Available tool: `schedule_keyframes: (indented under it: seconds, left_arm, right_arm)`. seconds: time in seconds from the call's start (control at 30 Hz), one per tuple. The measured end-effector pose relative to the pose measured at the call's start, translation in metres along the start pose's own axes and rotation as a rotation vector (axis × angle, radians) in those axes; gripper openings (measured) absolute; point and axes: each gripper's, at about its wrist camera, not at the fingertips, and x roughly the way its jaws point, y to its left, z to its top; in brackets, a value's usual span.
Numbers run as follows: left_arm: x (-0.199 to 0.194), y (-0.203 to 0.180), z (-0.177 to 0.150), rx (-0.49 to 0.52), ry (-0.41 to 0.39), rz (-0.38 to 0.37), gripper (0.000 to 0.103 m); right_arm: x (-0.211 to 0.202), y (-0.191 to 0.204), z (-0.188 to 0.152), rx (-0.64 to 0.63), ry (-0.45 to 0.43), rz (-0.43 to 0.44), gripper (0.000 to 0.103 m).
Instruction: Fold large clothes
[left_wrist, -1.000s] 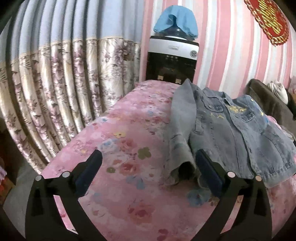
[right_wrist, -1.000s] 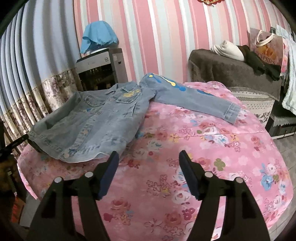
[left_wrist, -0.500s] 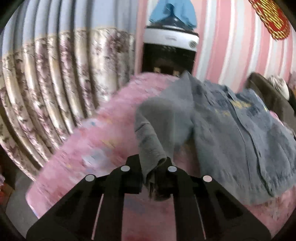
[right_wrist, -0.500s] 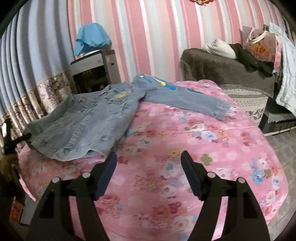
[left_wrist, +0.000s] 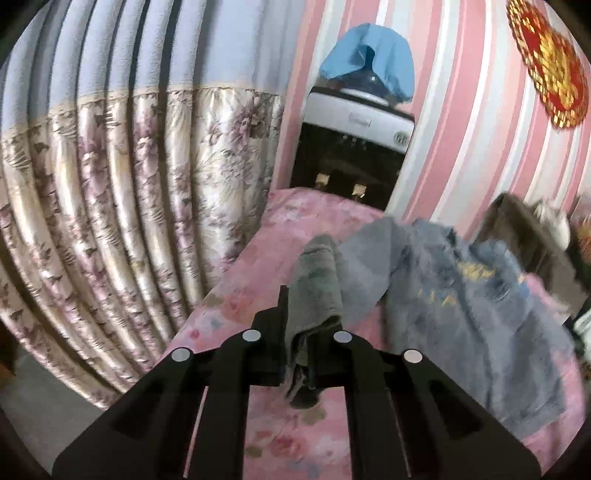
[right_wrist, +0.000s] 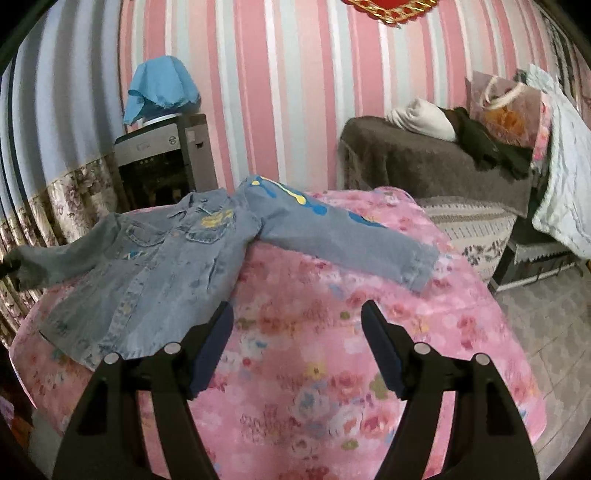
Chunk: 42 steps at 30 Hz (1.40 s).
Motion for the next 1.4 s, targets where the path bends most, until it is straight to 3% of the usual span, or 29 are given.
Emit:
schedule_keyframes:
  seconds: [0.07, 0.17, 0.3, 0.43, 0.5, 0.53, 0.57, 0.6, 0.63, 0.8, 0.87, 0.97, 1.03, 1.27, 1.3, 1.33, 1.37, 1.4]
  left_arm:
    - [0.003, -0.003, 0.018, -0.040, 0.005, -0.080, 0.006]
    - [0.007, -0.043, 0.033, 0.024, -0.009, -0.146, 0.006]
    - [0.037, -0.124, 0.032, 0.110, 0.047, -0.322, 0.006]
    - [0.085, -0.214, 0.022, 0.147, 0.160, -0.531, 0.006]
    - [0.104, -0.262, 0.016, 0.202, 0.194, -0.599, 0.010]
    - [0.111, -0.278, 0.011, 0.221, 0.213, -0.622, 0.030]
    - [0.121, -0.293, 0.006, 0.242, 0.248, -0.647, 0.060]
    - [0.126, -0.299, 0.002, 0.244, 0.266, -0.651, 0.078]
    - [0.132, -0.299, -0.002, 0.231, 0.285, -0.649, 0.100]
    - [0.143, -0.249, -0.005, 0.148, 0.308, -0.572, 0.100]
    - [0.136, -0.218, -0.002, 0.139, 0.254, -0.514, 0.100]
    - [0.133, -0.182, 0.005, 0.171, 0.180, -0.368, 0.100]
    - [0.138, -0.162, 0.006, 0.185, 0.178, -0.280, 0.100]
    - [0.142, -0.113, 0.018, 0.110, 0.148, -0.123, 0.100]
    - [0.143, -0.111, 0.020, 0.098, 0.144, -0.112, 0.100]
    - [0.147, -0.112, 0.022, 0.087, 0.140, -0.103, 0.100]
    - [0.150, -0.113, 0.023, 0.084, 0.139, -0.088, 0.100]
    - [0.153, -0.117, 0.025, 0.089, 0.138, -0.069, 0.100]
  right_arm:
    - [0.003, 0.007, 0.011, -0.023, -0.009, 0.000, 0.073]
    - [0.017, 0.021, 0.028, -0.046, -0.007, 0.007, 0.075]
    - [0.041, 0.042, 0.046, -0.066, 0.013, 0.025, 0.075]
    - [0.076, 0.073, 0.064, -0.083, 0.043, 0.043, 0.075]
    - [0.093, 0.084, 0.072, -0.080, 0.055, 0.048, 0.075]
    - [0.103, 0.091, 0.077, -0.077, 0.061, 0.054, 0.075]
    - [0.108, 0.095, 0.079, -0.074, 0.064, 0.056, 0.075]
    - [0.116, 0.101, 0.081, -0.071, 0.070, 0.060, 0.075]
    - [0.122, 0.105, 0.083, -0.069, 0.073, 0.065, 0.075]
    - [0.157, 0.117, 0.081, -0.031, 0.124, 0.095, 0.076]
    - [0.166, 0.118, 0.077, 0.033, 0.149, 0.149, 0.076]
    - [0.184, 0.133, 0.070, 0.085, 0.222, 0.276, 0.076]
    - [0.195, 0.149, 0.065, 0.051, 0.245, 0.281, 0.076]
    - [0.278, 0.178, 0.041, 0.109, 0.422, 0.253, 0.075]
    - [0.284, 0.182, 0.037, 0.115, 0.435, 0.291, 0.072]
    - [0.287, 0.188, 0.033, 0.111, 0.446, 0.336, 0.059]
    - [0.288, 0.197, 0.030, 0.068, 0.449, 0.357, 0.055]
    - [0.286, 0.203, 0.030, 0.028, 0.434, 0.367, 0.039]
